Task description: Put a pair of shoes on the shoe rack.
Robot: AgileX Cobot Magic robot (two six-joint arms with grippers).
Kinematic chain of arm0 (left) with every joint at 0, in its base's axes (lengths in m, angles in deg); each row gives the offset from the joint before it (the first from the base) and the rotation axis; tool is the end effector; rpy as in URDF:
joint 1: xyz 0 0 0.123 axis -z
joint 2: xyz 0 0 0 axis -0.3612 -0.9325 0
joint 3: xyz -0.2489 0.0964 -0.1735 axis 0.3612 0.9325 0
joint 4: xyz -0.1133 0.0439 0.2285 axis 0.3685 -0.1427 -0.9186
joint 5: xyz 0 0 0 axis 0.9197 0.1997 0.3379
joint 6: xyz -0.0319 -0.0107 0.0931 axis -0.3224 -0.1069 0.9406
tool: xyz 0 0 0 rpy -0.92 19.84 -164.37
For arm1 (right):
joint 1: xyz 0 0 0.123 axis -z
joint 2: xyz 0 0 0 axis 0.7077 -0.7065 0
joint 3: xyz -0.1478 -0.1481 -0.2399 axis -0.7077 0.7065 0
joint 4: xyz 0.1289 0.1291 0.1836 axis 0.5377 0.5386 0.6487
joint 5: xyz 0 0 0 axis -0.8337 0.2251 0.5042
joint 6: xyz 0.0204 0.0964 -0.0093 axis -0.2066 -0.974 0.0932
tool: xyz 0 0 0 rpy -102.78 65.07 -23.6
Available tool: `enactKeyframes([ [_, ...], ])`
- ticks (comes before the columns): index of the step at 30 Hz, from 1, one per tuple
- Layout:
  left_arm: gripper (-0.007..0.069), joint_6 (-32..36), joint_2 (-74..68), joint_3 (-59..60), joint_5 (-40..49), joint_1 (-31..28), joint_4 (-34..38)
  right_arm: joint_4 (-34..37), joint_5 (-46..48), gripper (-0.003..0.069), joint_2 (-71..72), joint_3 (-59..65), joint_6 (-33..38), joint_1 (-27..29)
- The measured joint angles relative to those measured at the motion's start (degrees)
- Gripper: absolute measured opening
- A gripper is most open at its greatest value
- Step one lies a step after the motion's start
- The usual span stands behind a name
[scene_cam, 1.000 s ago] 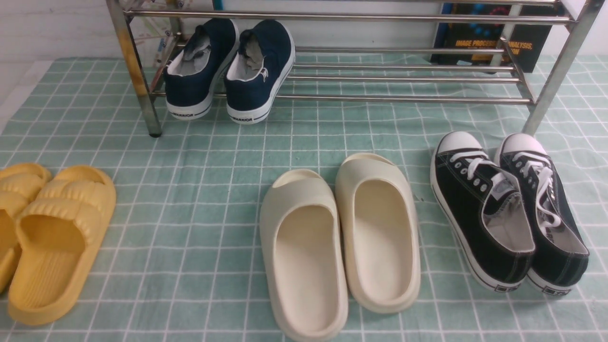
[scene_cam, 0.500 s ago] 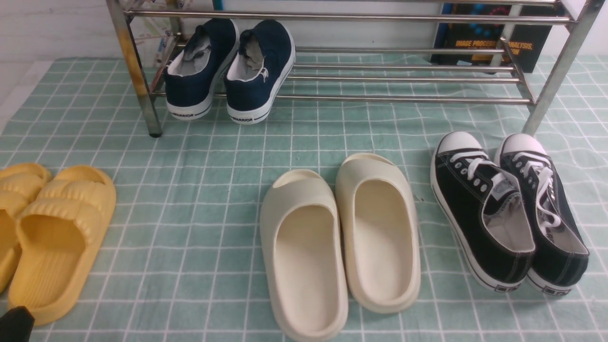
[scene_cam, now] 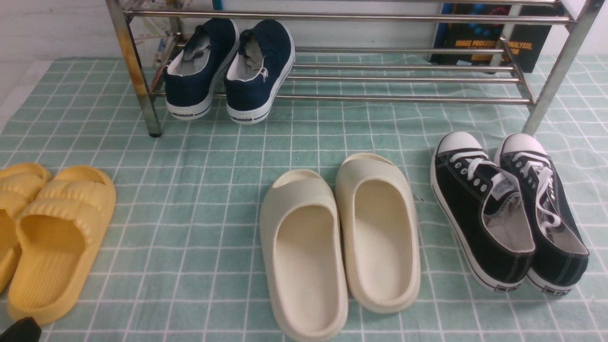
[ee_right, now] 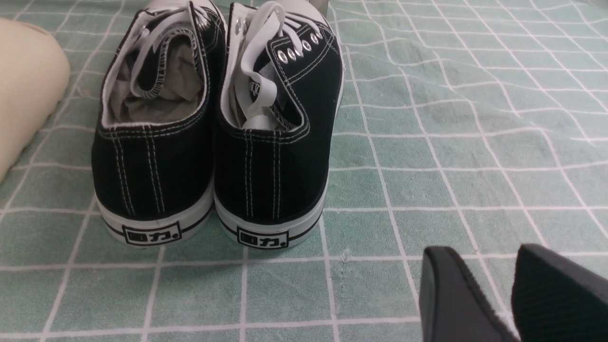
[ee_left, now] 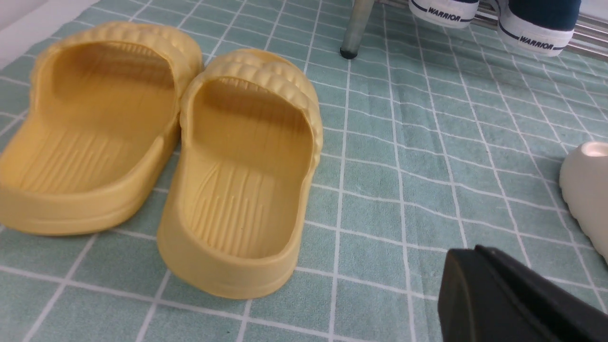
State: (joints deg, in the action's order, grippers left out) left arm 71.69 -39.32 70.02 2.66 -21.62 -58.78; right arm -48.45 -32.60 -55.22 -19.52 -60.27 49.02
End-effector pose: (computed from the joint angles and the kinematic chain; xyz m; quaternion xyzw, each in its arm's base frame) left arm 0.0357 0.0003 0.1739 -0.1062 0.7774 -0.0792 0.6149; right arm 0.0328 -0.0069 0.1710 0.0346 0.8051 -0.0441 0.5905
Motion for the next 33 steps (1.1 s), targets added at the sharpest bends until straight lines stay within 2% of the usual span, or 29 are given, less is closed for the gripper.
enactKeyframes([
  [33,-0.0013,0.0,0.0,0.0,0.25,0.0,1.05,0.0,0.0,0.0239,0.0,0.0,0.0,0.0],
])
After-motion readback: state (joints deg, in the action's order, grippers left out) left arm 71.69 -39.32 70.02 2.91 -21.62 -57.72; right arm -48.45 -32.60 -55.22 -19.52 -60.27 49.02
